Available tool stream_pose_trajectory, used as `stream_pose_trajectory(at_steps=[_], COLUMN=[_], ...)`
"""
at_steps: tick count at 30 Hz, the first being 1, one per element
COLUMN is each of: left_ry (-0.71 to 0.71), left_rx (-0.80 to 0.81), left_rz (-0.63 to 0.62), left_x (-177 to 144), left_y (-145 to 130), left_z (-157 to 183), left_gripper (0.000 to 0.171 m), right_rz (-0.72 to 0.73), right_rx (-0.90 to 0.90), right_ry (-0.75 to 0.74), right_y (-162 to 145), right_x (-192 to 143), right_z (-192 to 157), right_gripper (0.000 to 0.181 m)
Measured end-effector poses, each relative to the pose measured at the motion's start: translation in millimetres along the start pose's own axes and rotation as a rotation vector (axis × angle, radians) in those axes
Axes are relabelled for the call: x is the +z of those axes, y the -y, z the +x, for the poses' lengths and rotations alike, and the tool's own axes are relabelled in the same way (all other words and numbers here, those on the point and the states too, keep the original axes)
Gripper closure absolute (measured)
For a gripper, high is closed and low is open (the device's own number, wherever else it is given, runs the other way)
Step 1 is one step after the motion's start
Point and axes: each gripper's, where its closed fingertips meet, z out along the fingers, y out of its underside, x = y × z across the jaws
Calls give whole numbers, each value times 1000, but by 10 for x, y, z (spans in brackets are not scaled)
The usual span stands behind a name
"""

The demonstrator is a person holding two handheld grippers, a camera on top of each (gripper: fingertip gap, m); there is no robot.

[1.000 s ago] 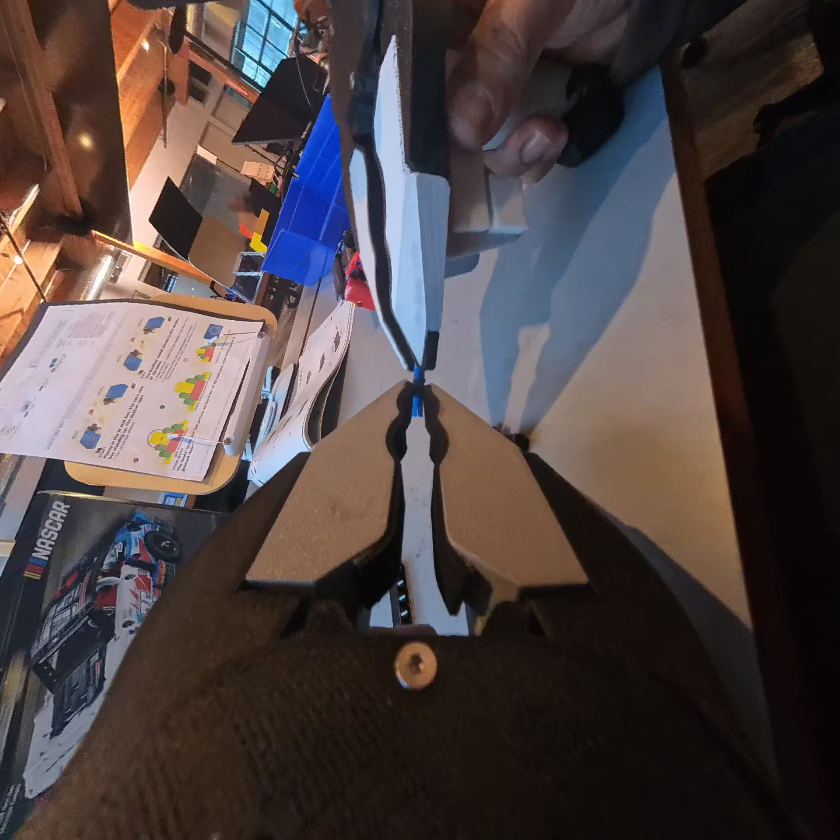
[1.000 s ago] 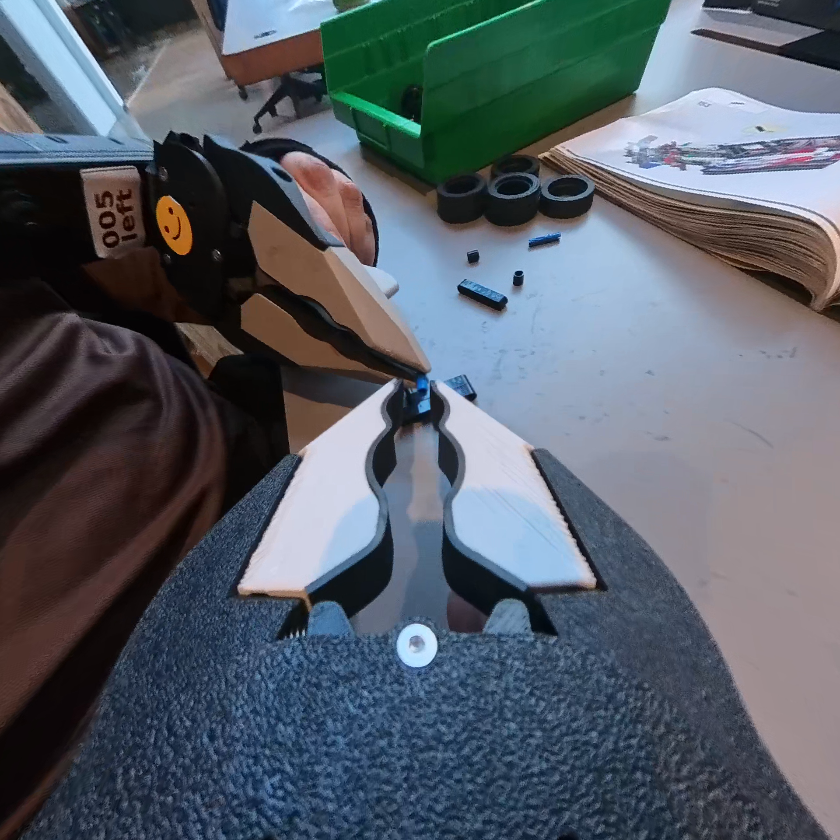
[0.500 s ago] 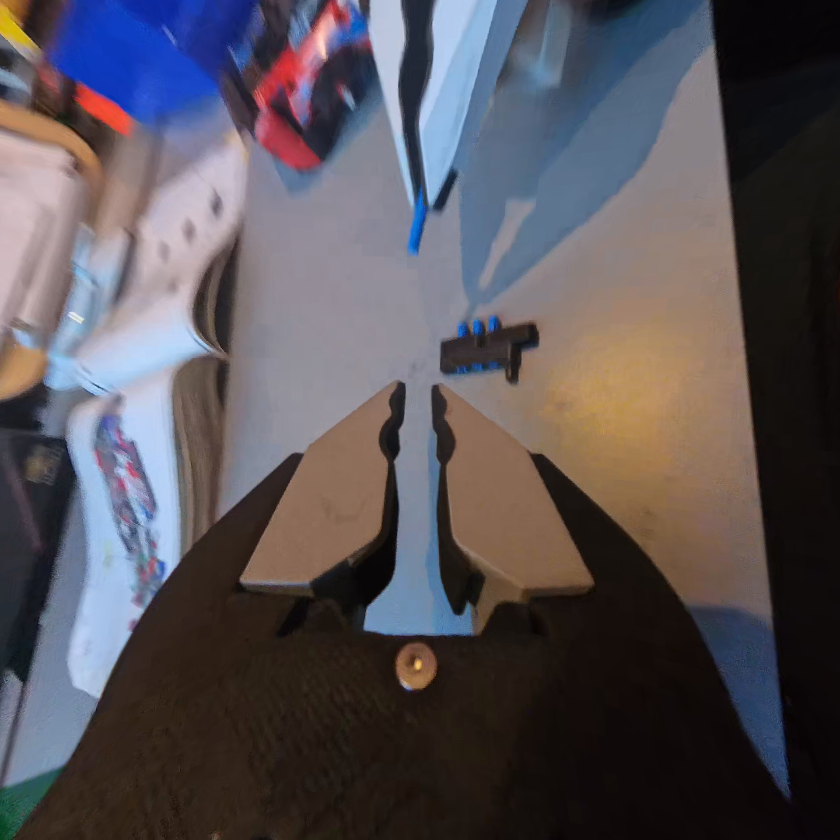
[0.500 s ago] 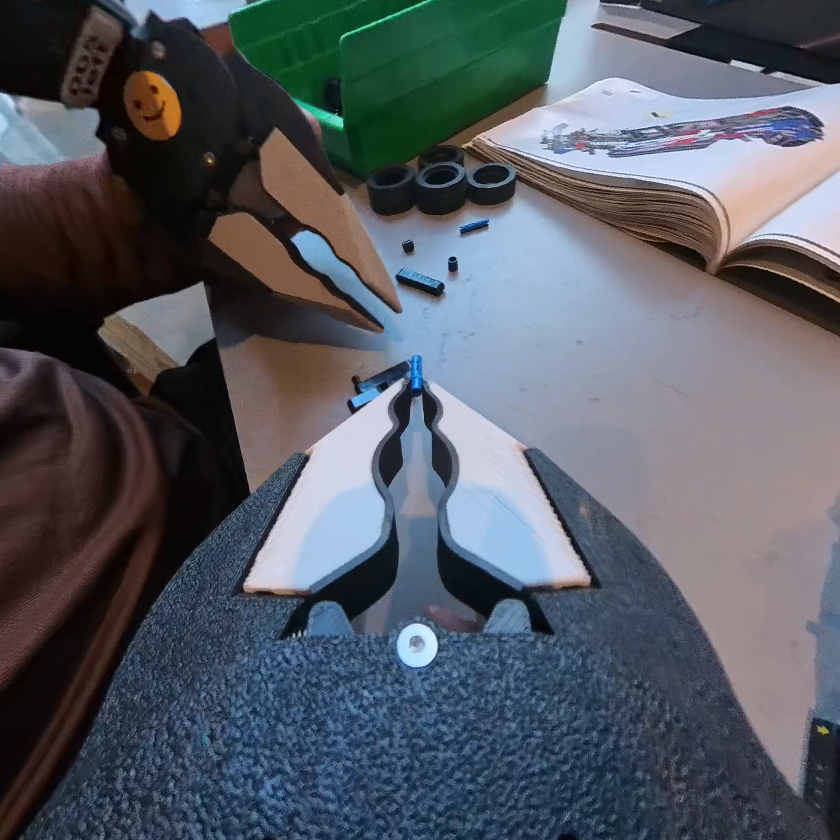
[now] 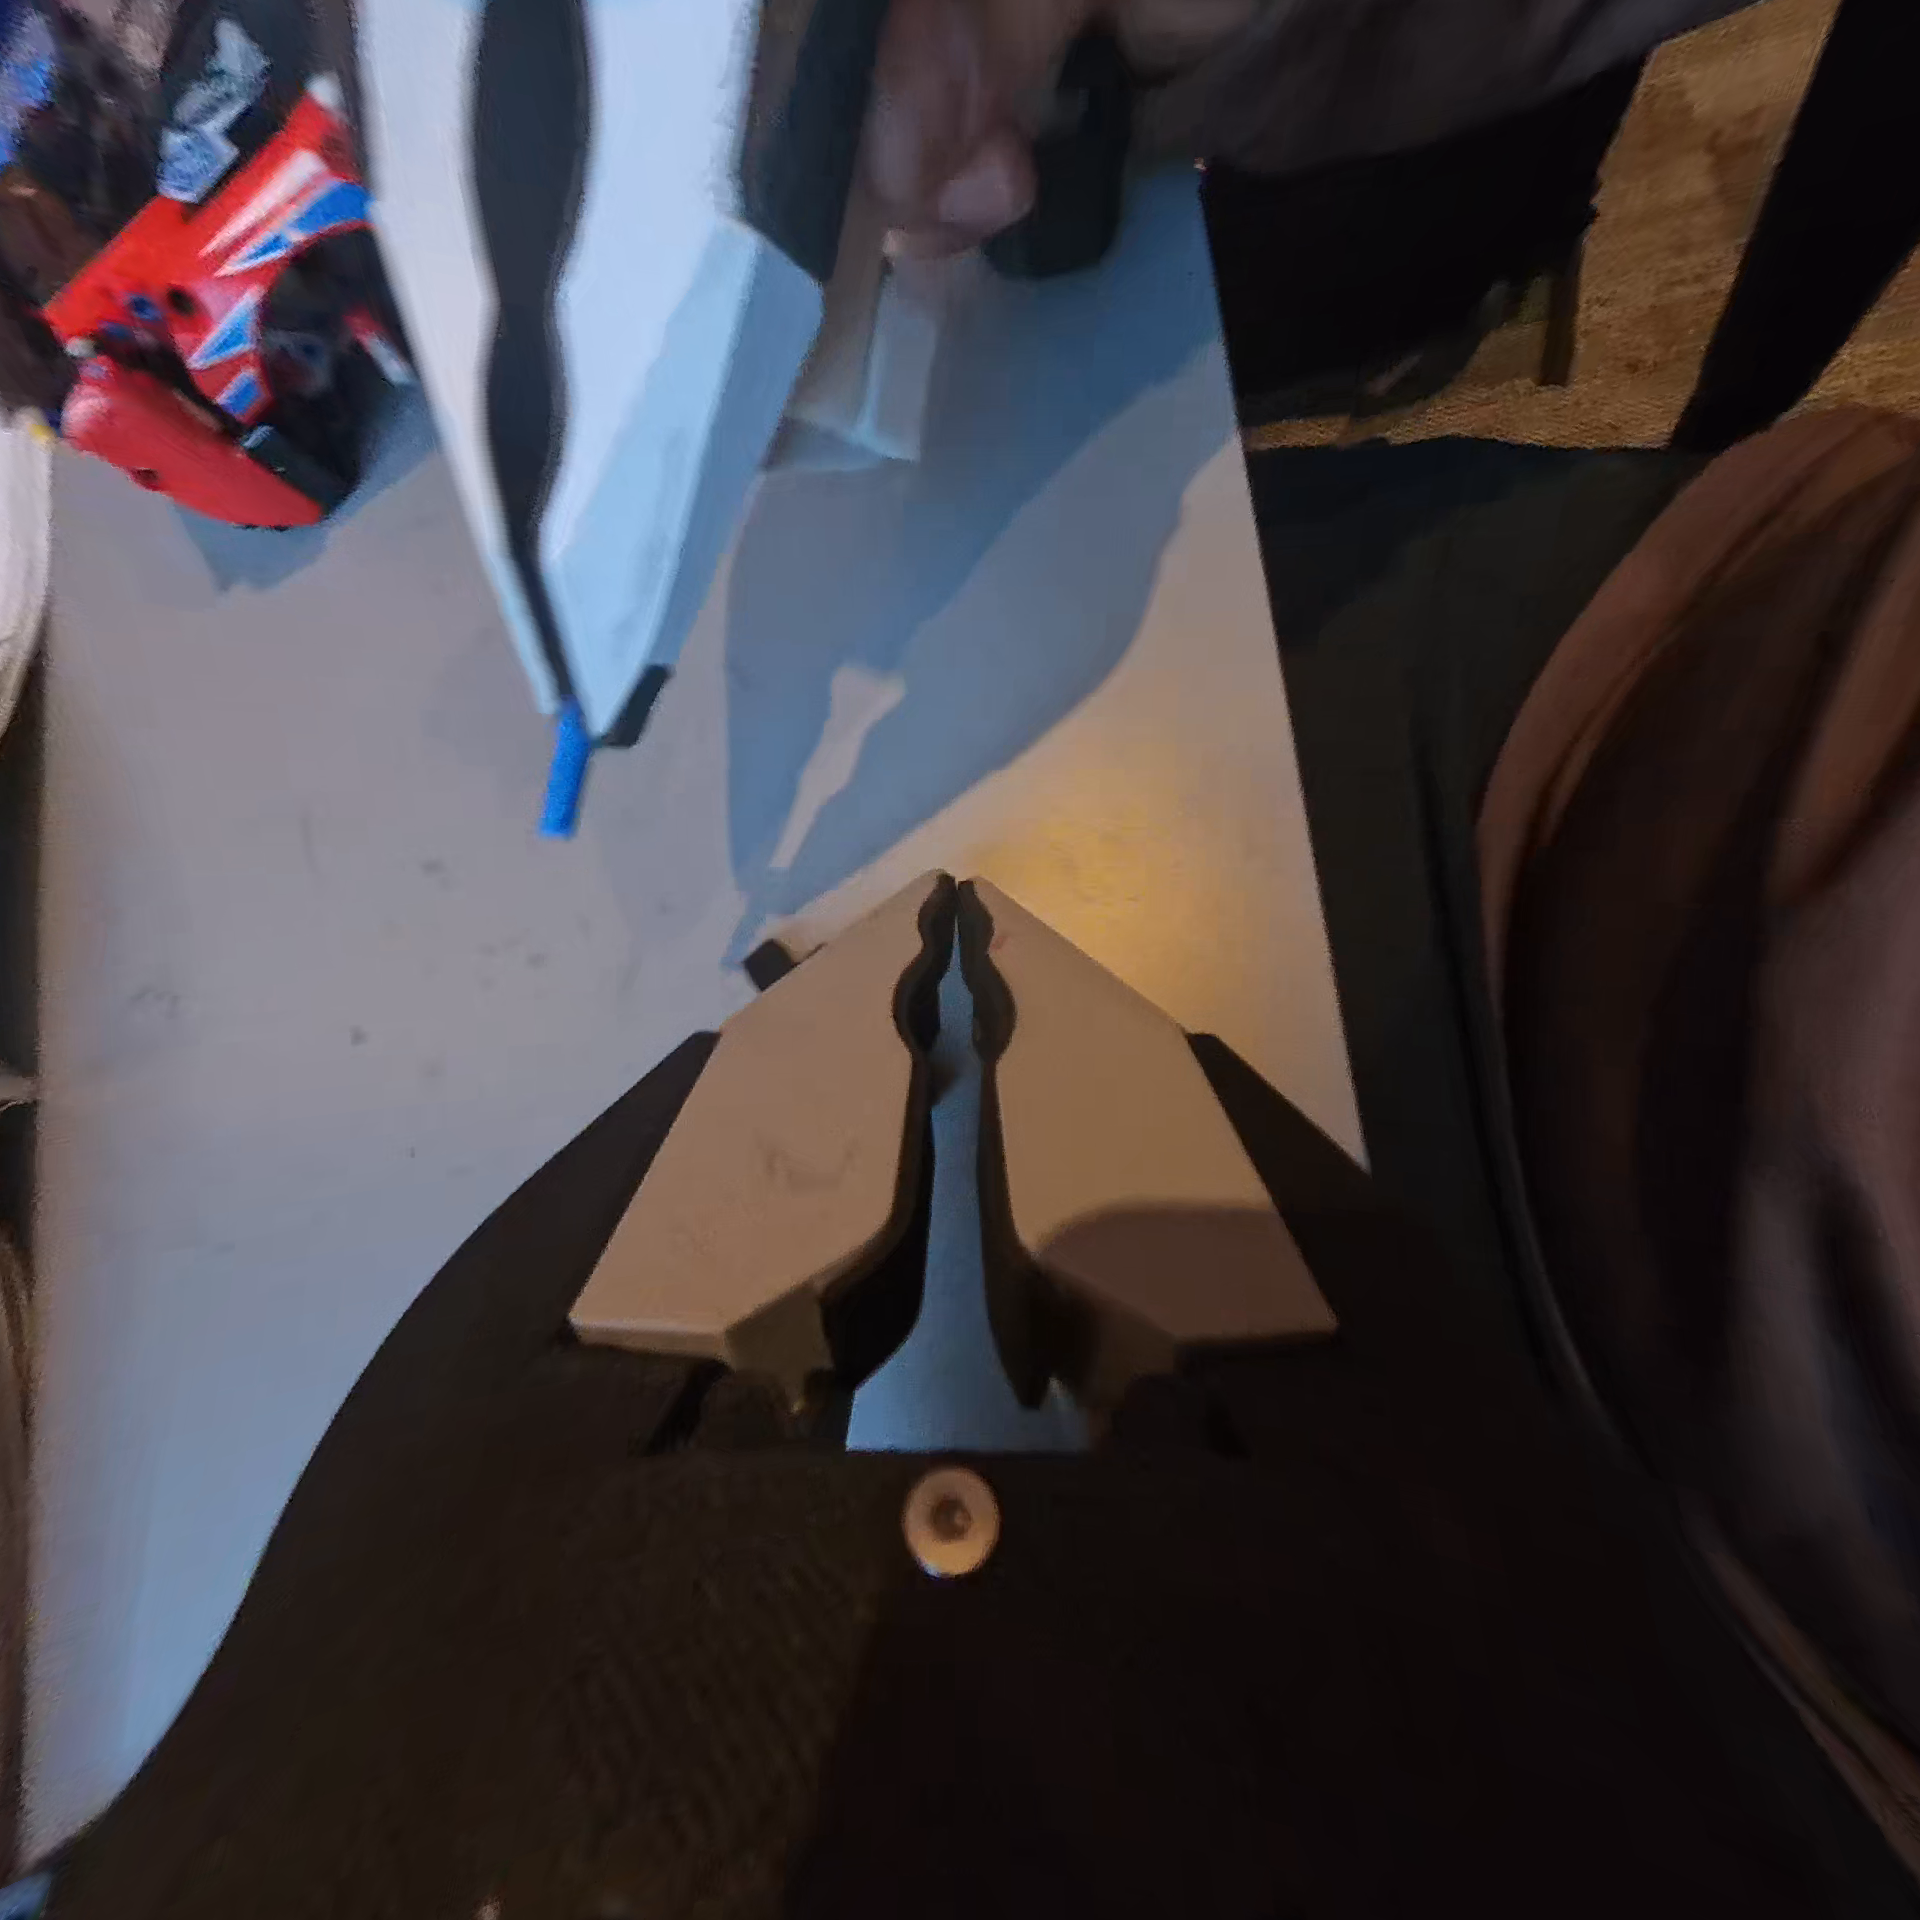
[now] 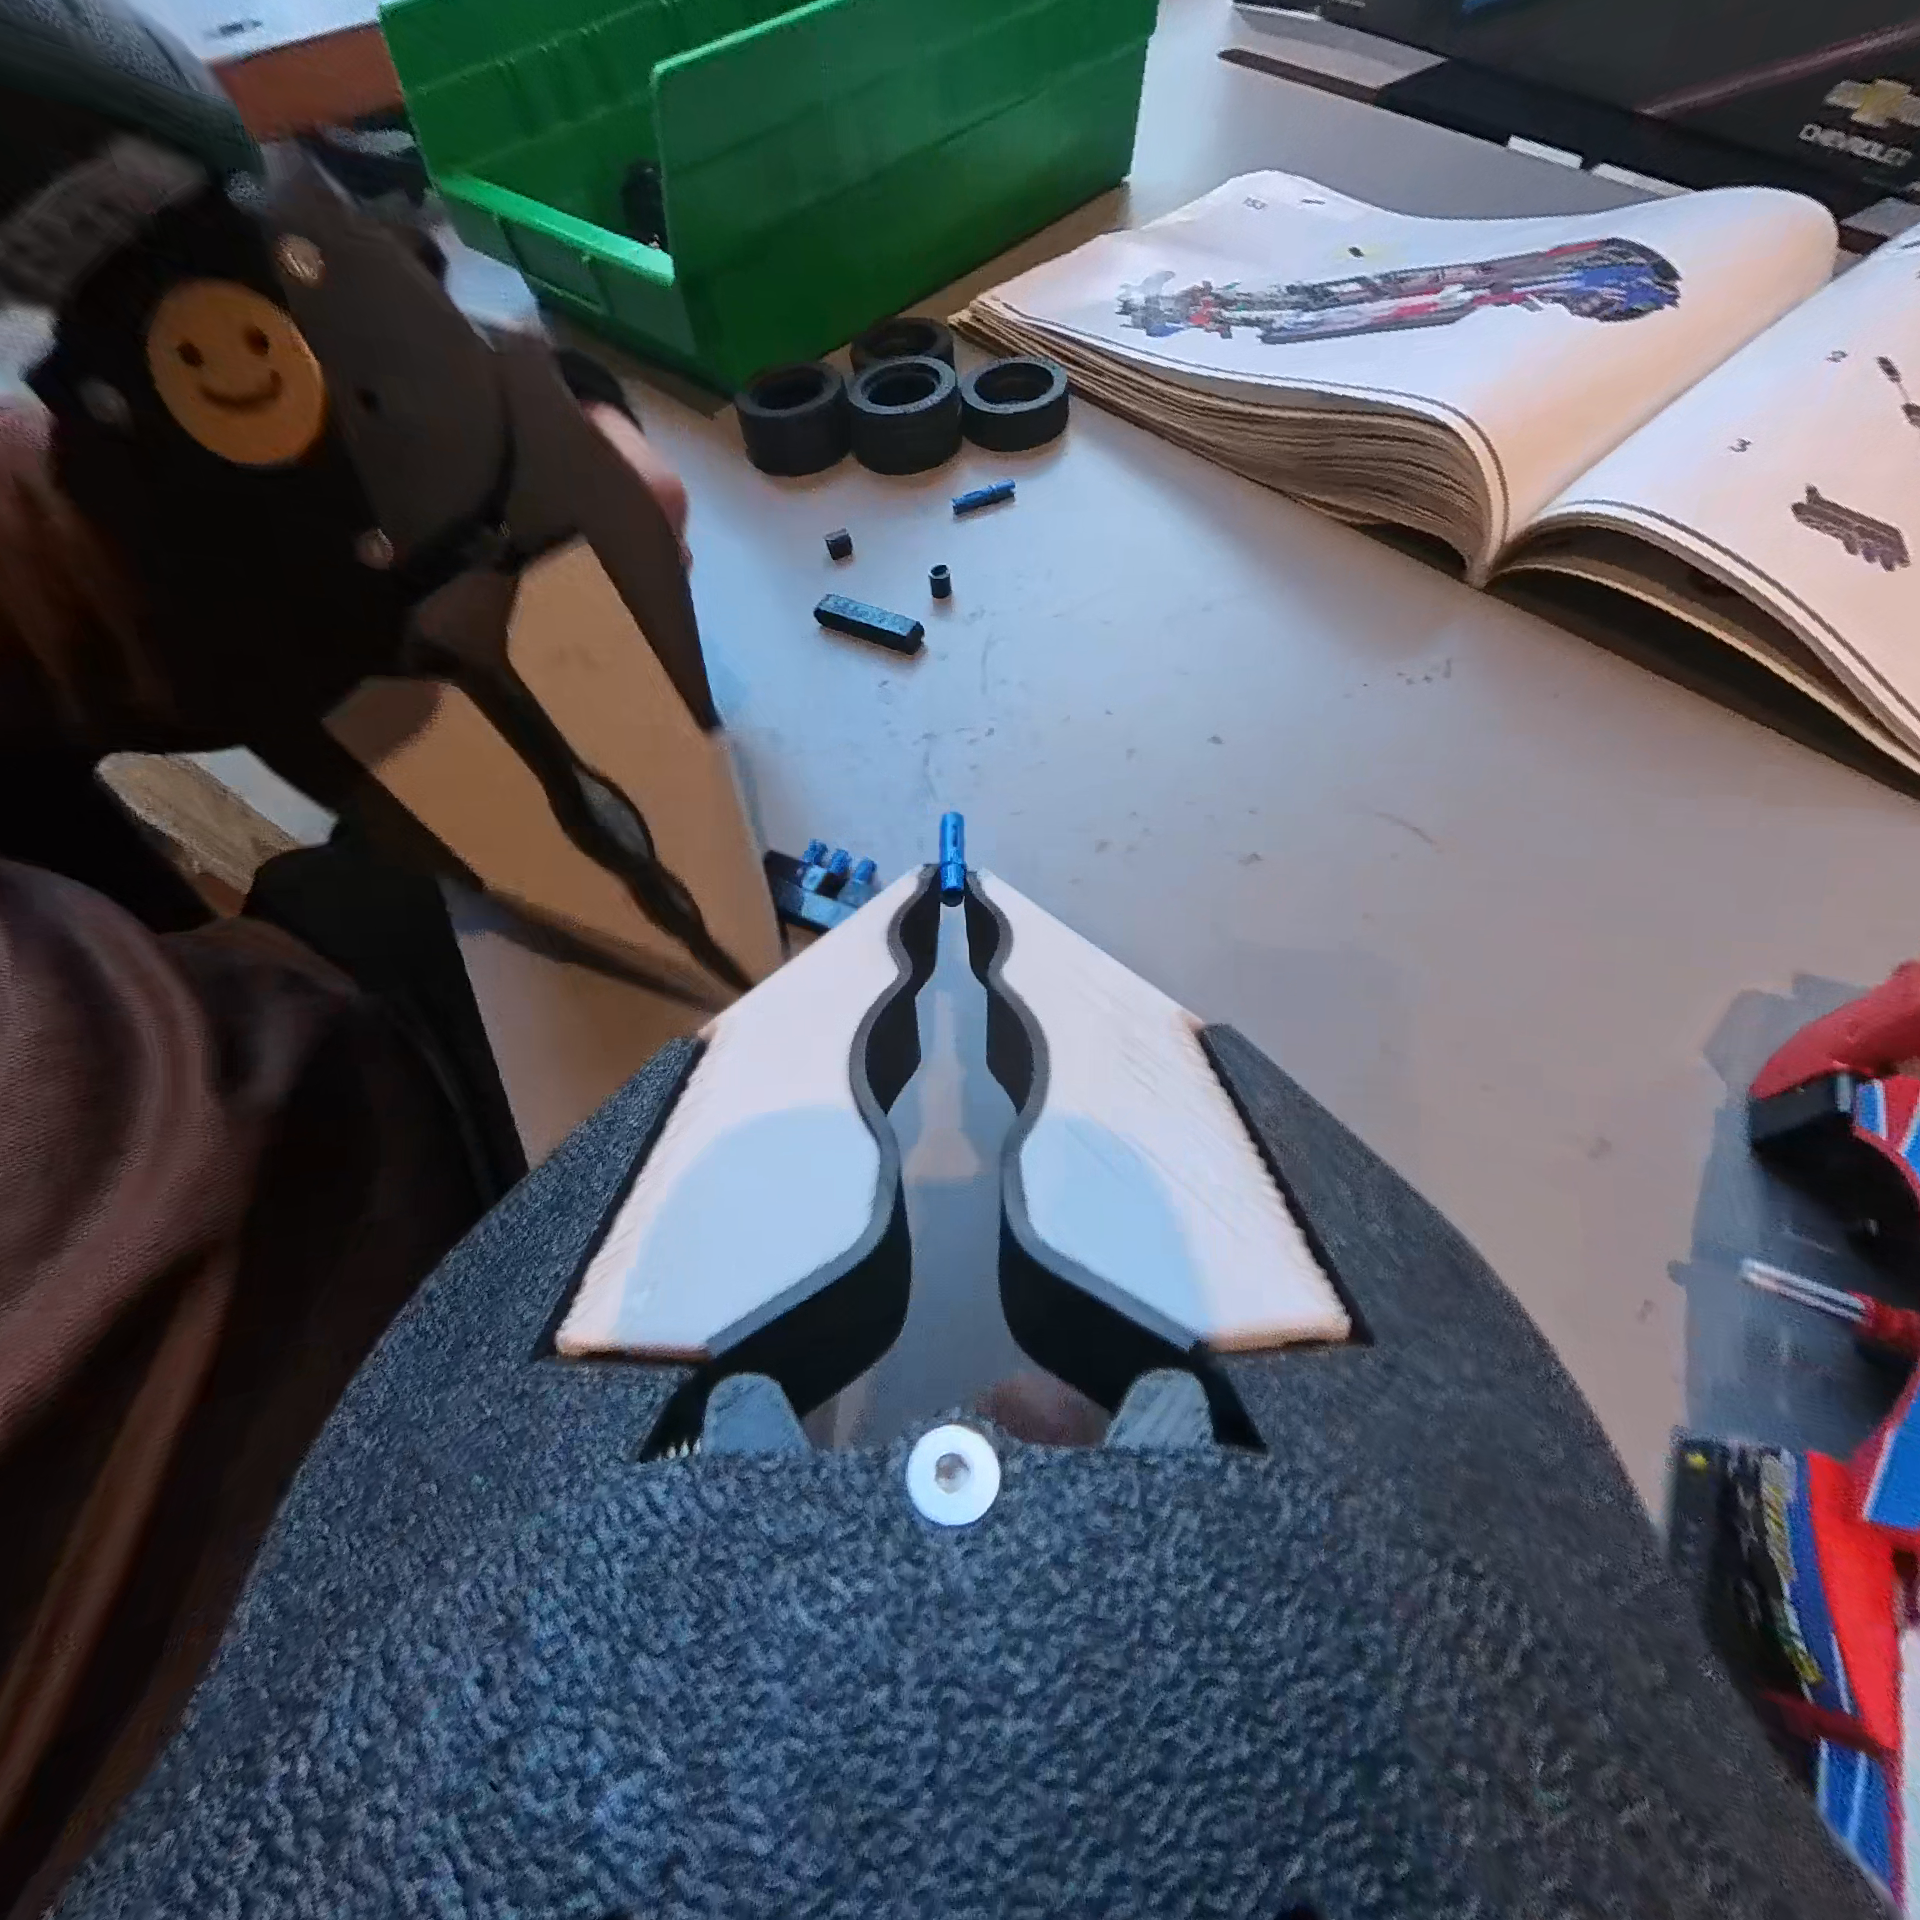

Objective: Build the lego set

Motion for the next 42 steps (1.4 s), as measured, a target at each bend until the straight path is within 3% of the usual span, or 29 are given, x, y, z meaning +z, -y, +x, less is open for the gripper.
stream_pose_trajectory(at_steps=[4,5,6,10,14,22,26,32,35,42], left_ry=[106,106,81,-98,-7,20,-15,-141,-117,-37], left_rx=[-113,-171,-238,-409,-409,-309,-209,-215,-239,-415], left_rz=[-5,-21,-43,-67,-98,-151,-246,-293,-286,-258], left_x=[-284,-326,-335,-195,-130,-133,-165,-194,-182,-173], left_y=[-98,-150,-199,-192,-254,-213,-347,-396,-387,-346], left_z=[-290,-330,-328,-116,-270,-324,-363,-277,-289,-239], left_gripper=[171,161,149,140,149,128,120,140,149,149], right_rz=[-89,-119,-146,-244,-297,-314,-316,-317,-319,-318], right_rx=[14,6,-6,-62,-82,-48,-37,-28,-24,-24], right_ry=[-8,1,11,-11,-64,-54,-39,-14,-8,-15], right_y=[-174,-215,-246,-345,-445,-493,-497,-506,-510,-508], right_x=[-11,7,32,142,194,209,210,194,195,199], right_z=[9,-20,-60,-165,-152,-139,-145,-172,-173,-161], right_gripper=[177,177,177,177,177,177,177,173,176,177])
